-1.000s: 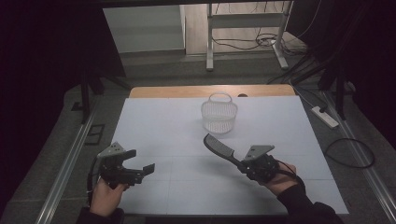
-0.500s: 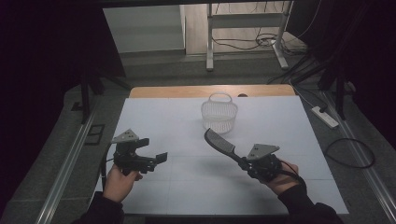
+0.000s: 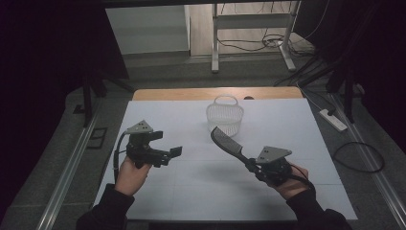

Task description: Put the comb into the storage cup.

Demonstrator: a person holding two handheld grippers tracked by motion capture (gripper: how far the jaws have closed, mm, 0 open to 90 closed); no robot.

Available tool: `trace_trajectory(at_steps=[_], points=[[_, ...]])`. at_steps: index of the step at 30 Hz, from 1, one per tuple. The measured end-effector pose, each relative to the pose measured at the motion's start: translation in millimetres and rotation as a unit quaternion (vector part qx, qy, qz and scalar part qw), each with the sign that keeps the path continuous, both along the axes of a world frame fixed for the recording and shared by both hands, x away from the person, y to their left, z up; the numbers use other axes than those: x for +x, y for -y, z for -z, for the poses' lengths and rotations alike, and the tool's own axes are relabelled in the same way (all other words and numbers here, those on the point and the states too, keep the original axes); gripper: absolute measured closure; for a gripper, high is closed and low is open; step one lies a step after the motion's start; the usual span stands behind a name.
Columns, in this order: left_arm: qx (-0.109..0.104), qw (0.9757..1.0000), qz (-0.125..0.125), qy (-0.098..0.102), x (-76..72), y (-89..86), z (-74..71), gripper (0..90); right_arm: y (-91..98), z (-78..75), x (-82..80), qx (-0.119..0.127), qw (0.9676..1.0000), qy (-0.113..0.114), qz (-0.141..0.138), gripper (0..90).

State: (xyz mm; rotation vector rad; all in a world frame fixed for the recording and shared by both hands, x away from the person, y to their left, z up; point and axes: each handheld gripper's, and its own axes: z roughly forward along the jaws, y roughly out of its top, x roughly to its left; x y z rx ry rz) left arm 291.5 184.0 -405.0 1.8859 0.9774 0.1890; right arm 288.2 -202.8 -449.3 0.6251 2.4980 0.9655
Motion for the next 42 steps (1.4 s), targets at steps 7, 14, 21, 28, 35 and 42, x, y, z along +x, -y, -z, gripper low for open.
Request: trace_trajectory(at_steps=[7, 14, 21, 28, 35, 42], points=[[0.004, 0.9998, 0.017, -0.010, 12.6, 16.4, 3.9, 0.0, -1.9, -2.0, -2.0, 0.003, 0.9999, 0.013, -0.002, 72.4], [0.011, 0.9994, 0.030, -0.009, 23.6, 30.7, -4.3, 0.0, -4.7, -2.7, -3.9, 0.003, 0.9997, 0.022, -0.004, 72.4], [0.002, 0.9990, 0.044, -0.010, 29.7, 44.7, -6.1, 0.0, -9.1, -3.8, -7.4, 0.005, 0.9992, 0.037, -0.010, 72.4], [-0.011, 0.9975, 0.062, -0.030, 28.5, 46.8, 4.2, 0.0, -14.3, -2.2, -12.3, 0.000, 0.9987, 0.043, -0.026, 72.4], [0.008, 0.9946, 0.096, -0.038, 26.7, 56.7, 9.8, 0.0, -20.7, -2.0, -18.1, 0.003, 0.9976, 0.058, -0.037, 72.4], [0.003, 0.9926, 0.110, -0.052, 27.6, 63.7, 15.6, 0.0, -26.7, -2.3, -24.6, 0.004, 0.9955, 0.078, -0.054, 72.4]])
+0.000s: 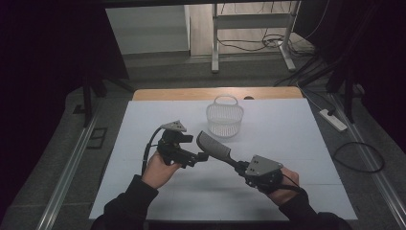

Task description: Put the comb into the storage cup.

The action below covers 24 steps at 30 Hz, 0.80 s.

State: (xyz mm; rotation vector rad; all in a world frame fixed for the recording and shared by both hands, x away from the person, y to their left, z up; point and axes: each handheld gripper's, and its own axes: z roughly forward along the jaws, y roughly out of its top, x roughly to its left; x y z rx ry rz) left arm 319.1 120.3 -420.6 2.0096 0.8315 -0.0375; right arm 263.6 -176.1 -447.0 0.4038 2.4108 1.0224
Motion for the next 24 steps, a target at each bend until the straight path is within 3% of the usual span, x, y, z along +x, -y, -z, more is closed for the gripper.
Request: trace_trajectory(at_steps=[10, 16, 19, 24], points=[[-0.028, 0.9981, 0.033, -0.043, 2.5, 7.1, 5.8, 0.0, -3.8, -0.7, -4.9, -0.001, 0.9997, 0.023, -0.010, 72.4], [-0.026, 0.9979, 0.038, -0.045, 1.7, 8.2, 2.8, 0.6, -3.8, -1.1, -6.3, -0.001, 0.9995, 0.031, -0.011, 72.4], [-0.037, 0.9975, 0.037, -0.047, 1.3, 4.3, 0.8, 9.4, -4.1, -0.6, -6.5, -0.001, 0.9994, 0.033, -0.012, 72.4], [-0.063, 0.9945, 0.045, -0.070, 2.8, -2.4, 0.5, 38.0, -5.7, 0.5, -6.8, -0.004, 0.9992, 0.038, -0.014, 72.4]])
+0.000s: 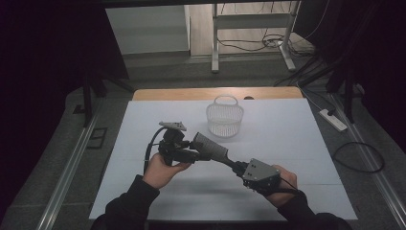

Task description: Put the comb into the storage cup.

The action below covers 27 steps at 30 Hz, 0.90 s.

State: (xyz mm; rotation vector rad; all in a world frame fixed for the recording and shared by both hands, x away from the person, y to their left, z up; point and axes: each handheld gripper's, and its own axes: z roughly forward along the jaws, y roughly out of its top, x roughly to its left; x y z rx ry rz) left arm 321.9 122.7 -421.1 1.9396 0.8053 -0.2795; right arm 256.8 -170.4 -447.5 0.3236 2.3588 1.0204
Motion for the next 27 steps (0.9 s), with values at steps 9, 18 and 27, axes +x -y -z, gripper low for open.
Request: trace_trajectory(at_steps=[9, 18, 27], points=[[-0.044, 0.9976, -0.001, -0.054, 3.9, -6.7, 3.3, 72.4, -0.6, 0.6, -1.0, -0.002, 0.9999, 0.011, -0.004, 72.3], [-0.068, 0.9938, 0.009, -0.087, 2.8, -2.3, 5.4, 82.8, -1.0, 7.1, 0.8, -0.024, 0.9992, 0.033, 0.003, 71.9], [-0.075, 0.9933, 0.002, -0.087, 3.9, -4.1, 8.2, 83.1, 0.0, 7.2, 3.7, -0.008, 0.9998, 0.018, 0.008, 64.8]])
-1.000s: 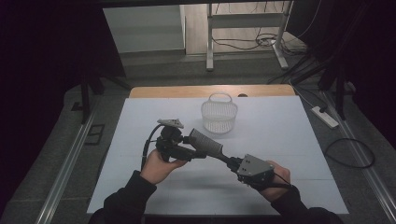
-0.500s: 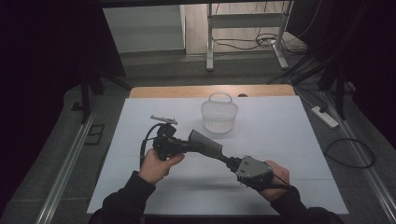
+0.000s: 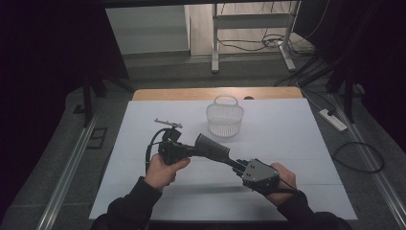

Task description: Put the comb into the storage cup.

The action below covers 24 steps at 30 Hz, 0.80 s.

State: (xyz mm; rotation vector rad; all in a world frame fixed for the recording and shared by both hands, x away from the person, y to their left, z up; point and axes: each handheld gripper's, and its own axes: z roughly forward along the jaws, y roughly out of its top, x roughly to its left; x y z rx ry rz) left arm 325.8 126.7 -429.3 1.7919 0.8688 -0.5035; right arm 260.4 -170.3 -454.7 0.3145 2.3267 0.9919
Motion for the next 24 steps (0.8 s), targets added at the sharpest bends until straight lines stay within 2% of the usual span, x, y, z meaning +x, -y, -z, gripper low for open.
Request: trace_trajectory(at_steps=[8, 17, 24], points=[[0.008, 0.9998, -0.001, 0.017, -0.7, -1.1, -2.5, 83.0, 2.0, -1.0, 3.8, 0.016, 0.9992, -0.034, 0.015, 50.5], [0.020, 0.9991, 0.002, 0.038, -2.0, 0.1, -4.8, 83.0, 5.5, -1.6, 9.5, 0.032, 0.9956, -0.083, 0.028, 37.7], [0.028, 0.9983, 0.001, 0.051, -3.0, -0.9, -7.6, 83.0, 6.3, -2.0, 11.1, 0.043, 0.9927, -0.108, 0.034, 27.6]])
